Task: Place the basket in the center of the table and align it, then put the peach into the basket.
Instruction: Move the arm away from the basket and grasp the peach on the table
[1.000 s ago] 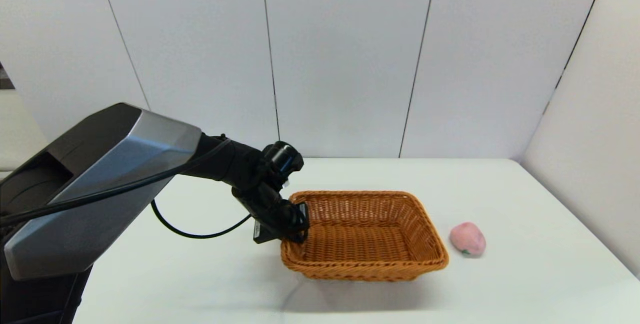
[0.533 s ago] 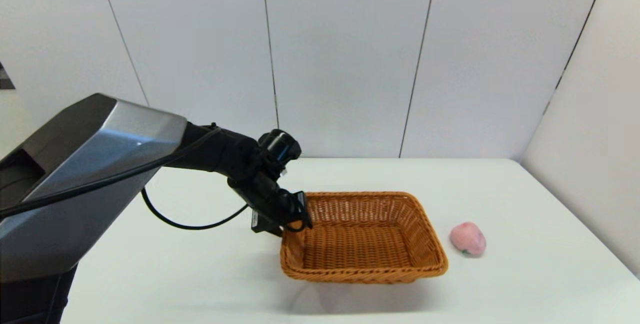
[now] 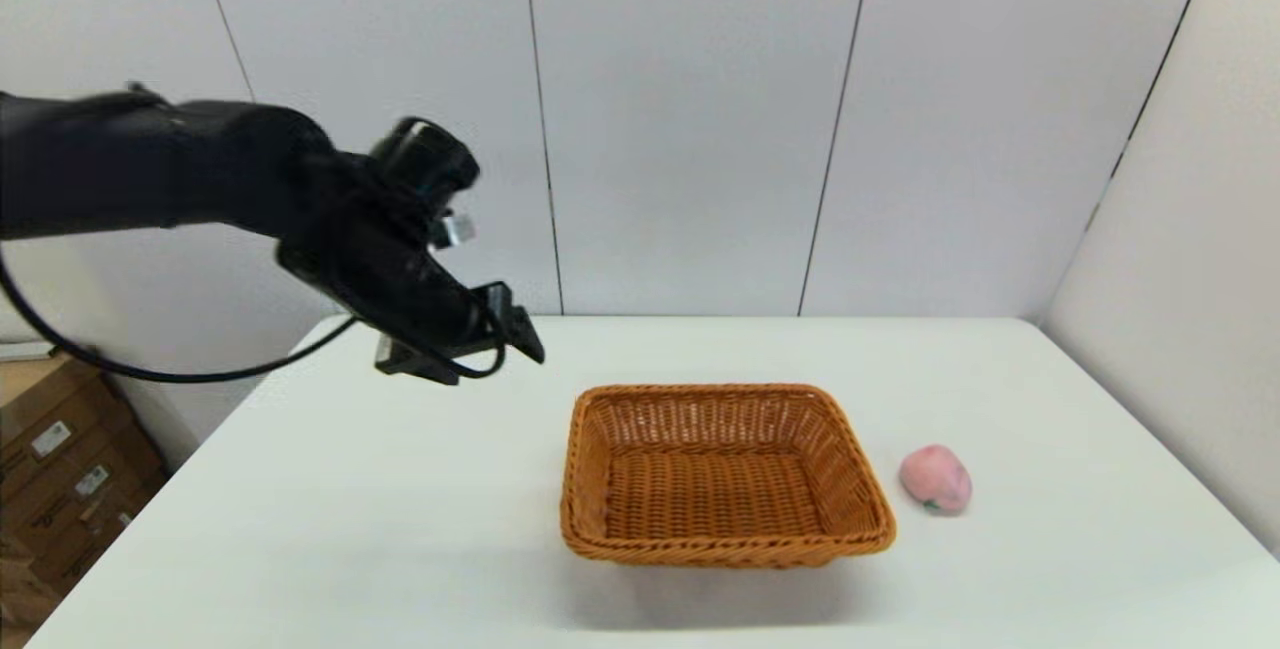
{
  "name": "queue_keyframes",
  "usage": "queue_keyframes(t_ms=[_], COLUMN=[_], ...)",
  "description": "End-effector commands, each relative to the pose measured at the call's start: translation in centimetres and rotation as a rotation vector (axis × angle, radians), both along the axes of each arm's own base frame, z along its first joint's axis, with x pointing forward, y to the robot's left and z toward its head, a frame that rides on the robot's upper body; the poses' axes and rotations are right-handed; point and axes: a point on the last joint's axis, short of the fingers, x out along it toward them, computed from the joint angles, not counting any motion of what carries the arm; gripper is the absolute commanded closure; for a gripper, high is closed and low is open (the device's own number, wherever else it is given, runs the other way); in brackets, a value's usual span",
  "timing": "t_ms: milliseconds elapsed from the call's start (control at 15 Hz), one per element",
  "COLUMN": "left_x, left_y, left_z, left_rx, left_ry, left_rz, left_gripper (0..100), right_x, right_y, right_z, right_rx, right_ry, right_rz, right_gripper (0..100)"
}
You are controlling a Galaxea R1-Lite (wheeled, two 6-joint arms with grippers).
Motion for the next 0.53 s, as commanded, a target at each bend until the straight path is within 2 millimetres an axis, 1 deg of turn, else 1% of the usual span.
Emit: queue_keyframes(t_ms=[67,200,267,333,400,533], left_x=[-13.0,-18.8,-21.2,-23.3,-25.8,-29.6], left_y=[10.2,11.7,12.0,12.3,12.7,13.1], left_z=[9.0,8.3,7.7,7.1,6.2,4.6], left_rx=[0.019,0.054,0.075,0.095,0.101,0.093], left_ry=[-0.238,-0.291,-0.314,-0.336,-0.366,-0.430], left_rz=[0.144,0.167,0.195,0.218,0.234,0.232], left_gripper=[0,0,0,0,0,0], right_x=[0.0,0.0,0.0,0.0,0.0,0.0], right_y=[0.0,0.0,0.0,0.0,0.0,0.0], right_z=[0.0,0.0,0.0,0.0,0.0,0.0], right_rx=[0.000,0.000,0.000,0.000,0.000,0.000], right_ry=[0.001,0.001,0.001,0.001,0.001,0.001], right_rz=[0.001,0.001,0.001,0.001,0.001,0.001], right_gripper=[0,0,0,0,0,0])
